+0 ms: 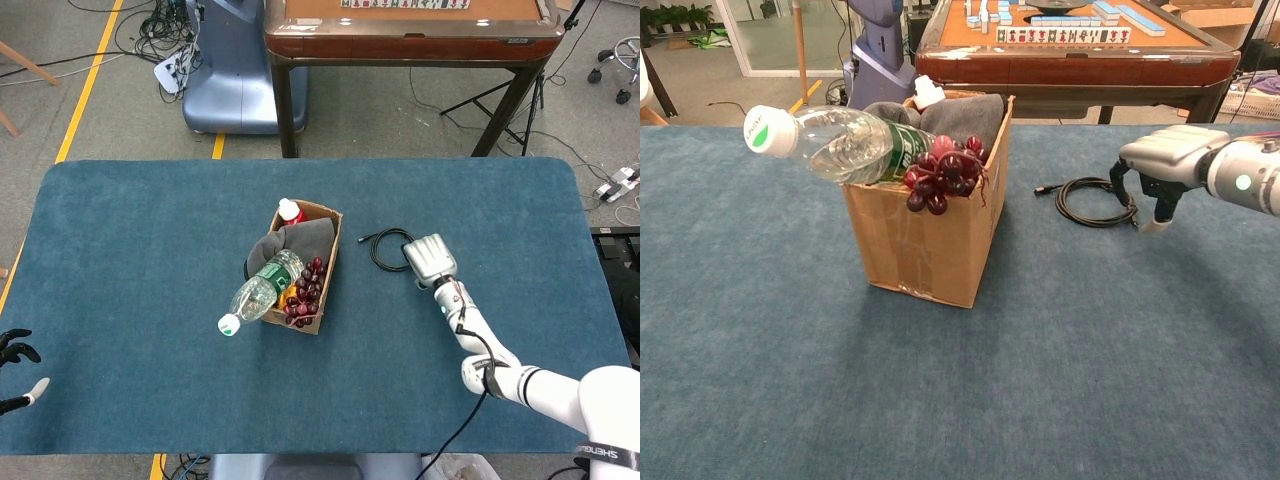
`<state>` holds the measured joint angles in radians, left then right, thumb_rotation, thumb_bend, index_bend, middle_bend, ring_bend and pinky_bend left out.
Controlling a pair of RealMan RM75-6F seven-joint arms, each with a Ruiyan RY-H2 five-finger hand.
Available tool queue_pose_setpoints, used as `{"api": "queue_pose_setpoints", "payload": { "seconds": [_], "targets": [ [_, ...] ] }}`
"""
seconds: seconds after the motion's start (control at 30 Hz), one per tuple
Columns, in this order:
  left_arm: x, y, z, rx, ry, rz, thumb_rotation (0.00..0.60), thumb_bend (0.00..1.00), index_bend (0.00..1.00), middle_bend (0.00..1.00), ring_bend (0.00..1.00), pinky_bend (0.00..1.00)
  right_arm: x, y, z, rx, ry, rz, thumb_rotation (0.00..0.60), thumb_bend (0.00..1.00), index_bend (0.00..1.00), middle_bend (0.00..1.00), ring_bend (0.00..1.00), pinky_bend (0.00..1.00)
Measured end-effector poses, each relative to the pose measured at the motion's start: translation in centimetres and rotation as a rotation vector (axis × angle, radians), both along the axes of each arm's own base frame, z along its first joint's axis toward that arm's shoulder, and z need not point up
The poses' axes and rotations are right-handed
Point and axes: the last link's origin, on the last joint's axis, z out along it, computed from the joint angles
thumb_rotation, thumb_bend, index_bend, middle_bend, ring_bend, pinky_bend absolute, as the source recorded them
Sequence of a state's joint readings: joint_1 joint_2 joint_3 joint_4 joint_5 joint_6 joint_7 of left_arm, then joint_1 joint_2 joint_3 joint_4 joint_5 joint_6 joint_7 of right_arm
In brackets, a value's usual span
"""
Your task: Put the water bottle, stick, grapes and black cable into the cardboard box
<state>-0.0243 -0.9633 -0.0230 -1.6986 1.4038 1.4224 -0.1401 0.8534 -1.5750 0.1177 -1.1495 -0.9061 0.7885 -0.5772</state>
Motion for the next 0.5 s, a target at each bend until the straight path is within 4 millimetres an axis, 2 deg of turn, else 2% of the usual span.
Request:
{"api": "queue_pose_setpoints", "payload": {
  "seconds": [0.2,0.5],
  "targets": [
    [0.1,0.0,0.0,0.000,-0.001,-0.002,0.600,0.19,0.50,0.24,0.40,0.67,0.7,-0.2,-0.9,-0.006,-0.037,-0.027,0.600,0.30,0.49,1.00,1.00,1.00],
    [0.1,-0.1,0.1,0.003,-0.005,-0.003,0.600,0.19,0.50,0.24,0.40,0.67,1.3,-0.6,-1.5,-0.011,-0.045,-0.100,0.600,0.31,0.49,1.00,1.00,1.00]
  ]
}}
